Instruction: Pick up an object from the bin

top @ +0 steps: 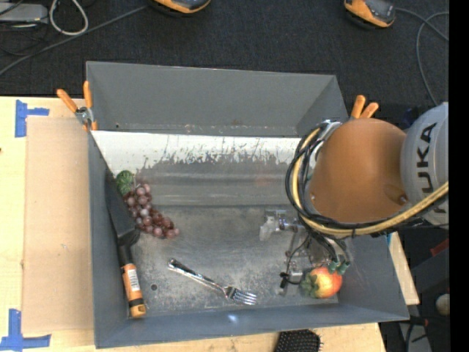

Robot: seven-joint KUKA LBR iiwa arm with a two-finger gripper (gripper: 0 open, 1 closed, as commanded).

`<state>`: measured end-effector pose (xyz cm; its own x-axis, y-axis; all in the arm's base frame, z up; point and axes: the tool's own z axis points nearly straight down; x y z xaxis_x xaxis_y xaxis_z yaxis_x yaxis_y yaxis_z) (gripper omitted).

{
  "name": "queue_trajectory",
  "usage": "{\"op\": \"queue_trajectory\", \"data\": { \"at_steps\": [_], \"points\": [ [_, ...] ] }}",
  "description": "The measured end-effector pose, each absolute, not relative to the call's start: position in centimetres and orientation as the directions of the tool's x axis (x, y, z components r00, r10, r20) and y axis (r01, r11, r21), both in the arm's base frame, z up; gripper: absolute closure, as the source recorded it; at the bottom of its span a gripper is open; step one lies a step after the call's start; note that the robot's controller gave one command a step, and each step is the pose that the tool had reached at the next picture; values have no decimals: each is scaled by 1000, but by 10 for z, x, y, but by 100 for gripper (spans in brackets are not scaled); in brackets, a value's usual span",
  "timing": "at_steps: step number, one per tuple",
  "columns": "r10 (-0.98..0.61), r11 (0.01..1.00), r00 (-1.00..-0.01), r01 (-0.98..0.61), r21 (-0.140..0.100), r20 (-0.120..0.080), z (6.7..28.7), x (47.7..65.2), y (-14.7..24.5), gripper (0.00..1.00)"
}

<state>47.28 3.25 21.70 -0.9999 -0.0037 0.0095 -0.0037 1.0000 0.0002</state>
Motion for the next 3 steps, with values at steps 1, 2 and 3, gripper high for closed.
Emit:
{"op": "queue_trajectory", "data": {
  "at_steps": [1, 2, 3],
  "points": [
    [-2, 1000, -1000, -2, 1, 2, 220, 474, 32, 0],
    [44, 999, -999, 44, 1, -1, 148, 476, 53, 0],
    [35, 999, -999, 35, 3, -4, 119, 482, 48, 0]
  ]
}}
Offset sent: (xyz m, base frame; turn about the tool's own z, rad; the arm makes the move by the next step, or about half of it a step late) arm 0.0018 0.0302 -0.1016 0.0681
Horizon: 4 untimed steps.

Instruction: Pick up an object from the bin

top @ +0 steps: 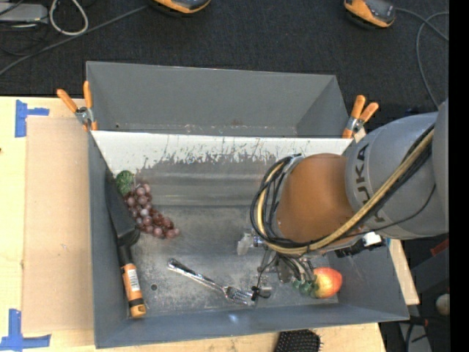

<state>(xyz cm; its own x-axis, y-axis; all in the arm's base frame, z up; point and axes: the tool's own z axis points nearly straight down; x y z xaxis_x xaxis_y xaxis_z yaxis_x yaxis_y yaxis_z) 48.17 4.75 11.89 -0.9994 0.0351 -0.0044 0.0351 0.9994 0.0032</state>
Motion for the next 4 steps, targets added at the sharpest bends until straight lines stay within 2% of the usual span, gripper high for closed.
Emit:
{"op": "queue_trajectory", "data": {
  "at_steps": [1, 2, 3, 4],
  "points": [
    [48, 999, -999, 48, 1, 5, 94, 476, 53, 0],
    [-70, 998, -998, -70, 0, -8, 79, 476, 64, 0],
    [-60, 998, -998, -60, 3, -4, 70, 470, 62, 100],
    [-60, 998, -998, -60, 3, -4, 70, 470, 62, 100]
  ]
}}
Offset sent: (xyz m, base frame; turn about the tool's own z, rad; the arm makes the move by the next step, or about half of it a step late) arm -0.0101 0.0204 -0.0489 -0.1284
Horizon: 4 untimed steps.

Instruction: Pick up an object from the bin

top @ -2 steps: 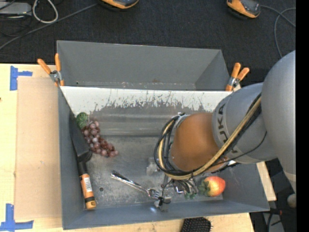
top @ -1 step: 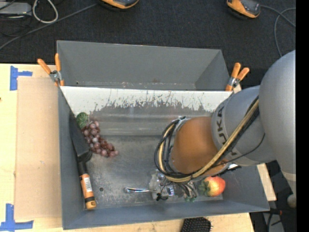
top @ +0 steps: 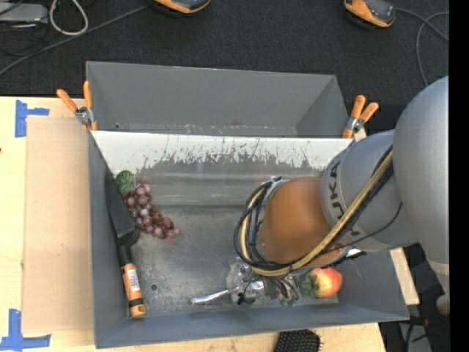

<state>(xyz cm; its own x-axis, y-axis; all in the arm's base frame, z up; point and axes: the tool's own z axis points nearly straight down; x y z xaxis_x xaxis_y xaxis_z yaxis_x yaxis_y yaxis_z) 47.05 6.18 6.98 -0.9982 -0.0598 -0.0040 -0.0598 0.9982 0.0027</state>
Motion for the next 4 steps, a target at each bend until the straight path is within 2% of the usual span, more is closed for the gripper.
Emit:
{"op": "queue_trajectory", "data": {
  "at_steps": [1, 2, 3, 4],
  "points": [
    [-94, 996, -996, -94, 3, -4, 73, 474, 24, 100],
    [-75, 997, -997, -75, 4, -1, 71, 472, 27, 100],
    [-278, 960, -960, -278, 2, -2, 70, 472, 3, 100],
    [-164, 986, -986, -164, 5, -2, 70, 480, 6, 100]
  ]
}}
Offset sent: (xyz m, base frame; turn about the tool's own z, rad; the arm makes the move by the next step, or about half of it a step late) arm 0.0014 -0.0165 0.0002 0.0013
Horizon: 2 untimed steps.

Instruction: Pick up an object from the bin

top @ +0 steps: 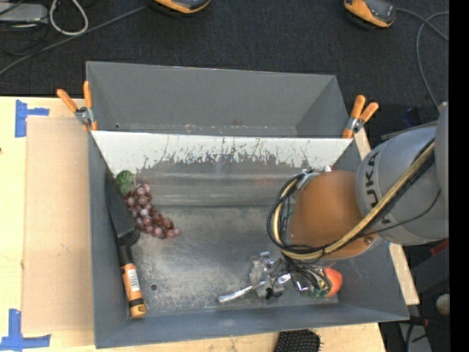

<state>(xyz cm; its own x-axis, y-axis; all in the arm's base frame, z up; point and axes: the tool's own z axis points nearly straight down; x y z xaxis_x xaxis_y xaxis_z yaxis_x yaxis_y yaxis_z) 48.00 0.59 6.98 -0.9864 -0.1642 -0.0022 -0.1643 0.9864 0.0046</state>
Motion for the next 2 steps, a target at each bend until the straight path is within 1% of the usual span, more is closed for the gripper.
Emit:
{"op": "queue_trajectory", "data": {
  "at_steps": [1, 2],
  "points": [
    [-165, 986, -986, -165, 4, -2, 70, 479, 9, 100],
    [-113, 994, -994, -113, 6, -1, 69, 479, 6, 100]
  ]
}}
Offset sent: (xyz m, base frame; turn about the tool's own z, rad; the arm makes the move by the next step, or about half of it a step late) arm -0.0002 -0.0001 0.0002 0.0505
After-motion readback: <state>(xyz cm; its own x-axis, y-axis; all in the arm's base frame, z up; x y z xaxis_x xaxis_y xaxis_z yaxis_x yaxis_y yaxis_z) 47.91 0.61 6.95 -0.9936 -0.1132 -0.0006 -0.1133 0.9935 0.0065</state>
